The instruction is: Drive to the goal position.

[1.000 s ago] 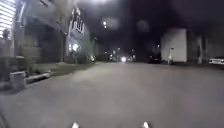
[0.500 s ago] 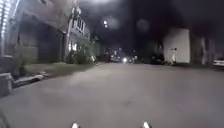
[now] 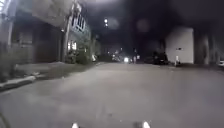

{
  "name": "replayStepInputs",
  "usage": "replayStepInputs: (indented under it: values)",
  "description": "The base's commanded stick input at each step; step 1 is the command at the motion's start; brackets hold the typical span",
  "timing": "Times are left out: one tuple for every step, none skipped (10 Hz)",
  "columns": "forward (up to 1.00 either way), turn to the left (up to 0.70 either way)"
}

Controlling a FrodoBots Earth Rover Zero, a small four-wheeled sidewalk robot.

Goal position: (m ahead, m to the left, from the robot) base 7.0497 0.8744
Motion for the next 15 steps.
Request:
replayStepInputs:
  values:
    - [0.85, 0.00]
    - [0.85, 0.00]
    - [0.85, 0.00]
    - [0.85, 0.00]
    - [0.85, 0.00]
    - [0.85, 0.00]
    - [0.85, 0.00]
    - [0.85, 0.00]
    - [0.85, 0.00]
    - [0.85, 0.00]
    - [0.85, 0.00]
    - [0.85, 0.00]
    - [0.85, -0.05]
    - [0.85, -0.14]
    - [0.85, -0.22]
